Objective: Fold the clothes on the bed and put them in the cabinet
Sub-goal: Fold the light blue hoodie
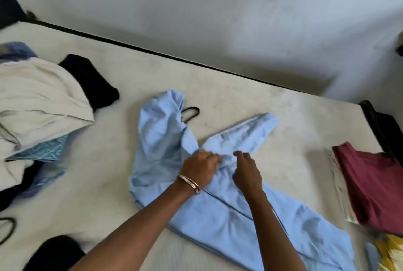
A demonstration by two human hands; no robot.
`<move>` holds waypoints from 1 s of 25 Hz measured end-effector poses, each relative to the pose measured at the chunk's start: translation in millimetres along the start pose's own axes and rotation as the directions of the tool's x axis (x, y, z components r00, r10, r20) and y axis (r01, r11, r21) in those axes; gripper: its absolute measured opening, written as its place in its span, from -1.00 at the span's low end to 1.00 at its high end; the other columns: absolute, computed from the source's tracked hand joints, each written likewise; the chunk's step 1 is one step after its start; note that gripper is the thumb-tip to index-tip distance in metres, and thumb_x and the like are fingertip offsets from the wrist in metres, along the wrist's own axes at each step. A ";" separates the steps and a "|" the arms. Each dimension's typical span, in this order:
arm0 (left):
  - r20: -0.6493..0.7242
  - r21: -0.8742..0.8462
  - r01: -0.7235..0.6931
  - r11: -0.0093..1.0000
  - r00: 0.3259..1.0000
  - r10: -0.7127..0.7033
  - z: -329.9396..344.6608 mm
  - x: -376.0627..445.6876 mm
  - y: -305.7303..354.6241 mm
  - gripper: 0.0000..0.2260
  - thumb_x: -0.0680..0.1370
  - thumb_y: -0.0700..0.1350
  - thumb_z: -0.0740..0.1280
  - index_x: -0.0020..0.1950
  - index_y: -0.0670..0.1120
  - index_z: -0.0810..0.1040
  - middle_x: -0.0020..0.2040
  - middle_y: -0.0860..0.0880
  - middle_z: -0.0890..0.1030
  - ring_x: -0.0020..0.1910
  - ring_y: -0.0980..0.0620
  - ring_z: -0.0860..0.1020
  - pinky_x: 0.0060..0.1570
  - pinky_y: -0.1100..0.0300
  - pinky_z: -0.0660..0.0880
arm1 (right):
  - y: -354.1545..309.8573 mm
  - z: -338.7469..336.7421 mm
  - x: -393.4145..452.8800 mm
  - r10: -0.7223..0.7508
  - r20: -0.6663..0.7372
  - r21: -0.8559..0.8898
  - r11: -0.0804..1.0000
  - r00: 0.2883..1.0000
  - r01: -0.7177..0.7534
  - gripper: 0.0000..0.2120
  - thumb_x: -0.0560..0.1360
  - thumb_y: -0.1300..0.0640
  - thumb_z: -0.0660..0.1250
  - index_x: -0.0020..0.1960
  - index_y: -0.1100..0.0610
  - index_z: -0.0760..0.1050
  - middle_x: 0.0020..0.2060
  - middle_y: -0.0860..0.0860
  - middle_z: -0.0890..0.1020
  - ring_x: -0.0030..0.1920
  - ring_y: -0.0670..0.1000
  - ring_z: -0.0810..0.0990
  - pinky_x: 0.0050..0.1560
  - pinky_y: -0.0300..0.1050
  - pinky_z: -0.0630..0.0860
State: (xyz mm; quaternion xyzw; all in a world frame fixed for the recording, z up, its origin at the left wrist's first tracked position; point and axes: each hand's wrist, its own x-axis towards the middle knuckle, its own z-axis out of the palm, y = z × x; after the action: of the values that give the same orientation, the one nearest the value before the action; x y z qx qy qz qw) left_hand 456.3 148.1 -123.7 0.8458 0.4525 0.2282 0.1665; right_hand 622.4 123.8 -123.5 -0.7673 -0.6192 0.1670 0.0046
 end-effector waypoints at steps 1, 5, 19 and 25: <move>-0.083 0.096 -0.065 0.993 0.994 0.073 -11.4 0.8 -16.8 -0.71 0.39 -0.12 0.31 0.08 -0.10 0.63 -0.02 -0.09 0.65 -0.03 -0.14 0.60 -0.01 0.07 0.55 | -13.5 6.2 10.0 -0.067 0.012 -0.032 0.997 0.998 0.067 -0.45 0.50 0.31 0.25 0.44 0.02 0.27 0.46 0.03 0.27 0.39 0.14 0.33 0.22 0.12 0.42; 0.479 0.444 -0.086 0.892 0.864 -0.155 -56.4 0.2 -63.5 -0.66 0.47 0.04 0.35 0.21 -0.02 0.53 0.19 -0.01 0.53 0.36 -0.01 0.35 0.44 -0.25 -0.01 | -45.2 24.0 39.7 -0.229 0.018 -0.163 0.960 0.973 0.229 -0.72 0.51 0.14 0.29 0.21 -0.02 0.47 0.34 -0.07 0.45 0.44 0.02 0.30 0.33 0.21 0.15; 0.250 0.607 0.197 0.770 0.872 -0.420 -98.4 35.3 -36.4 -0.78 0.62 -0.13 0.13 0.12 0.05 0.54 0.18 0.02 0.52 0.33 -0.06 0.33 0.37 -0.31 0.03 | 132.5 -127.8 -82.6 -0.040 0.173 0.508 0.860 0.984 -0.054 -0.26 0.07 -0.45 0.52 -0.22 0.22 0.59 -0.37 0.20 0.61 -0.36 0.09 0.56 -0.29 0.10 0.48; 0.111 0.723 0.162 0.671 0.932 -0.345 -70.7 47.8 -3.7 -0.69 0.55 -0.30 0.15 0.19 -0.01 0.51 0.25 -0.10 0.45 0.33 -0.15 0.35 0.33 -0.43 0.00 | 155.4 -135.0 -109.6 -0.053 0.148 0.662 0.747 0.988 -0.059 -0.81 0.42 -0.04 0.47 -0.12 0.09 0.64 -0.23 0.20 0.70 -0.27 0.12 0.67 -0.25 -0.03 0.58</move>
State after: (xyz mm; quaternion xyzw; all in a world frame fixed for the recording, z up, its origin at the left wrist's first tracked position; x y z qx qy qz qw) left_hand 438.9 195.6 -54.8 0.7939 0.5953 -0.0904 -0.0847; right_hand 785.7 10.2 -1.9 -0.7009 -0.5162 0.4362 0.2280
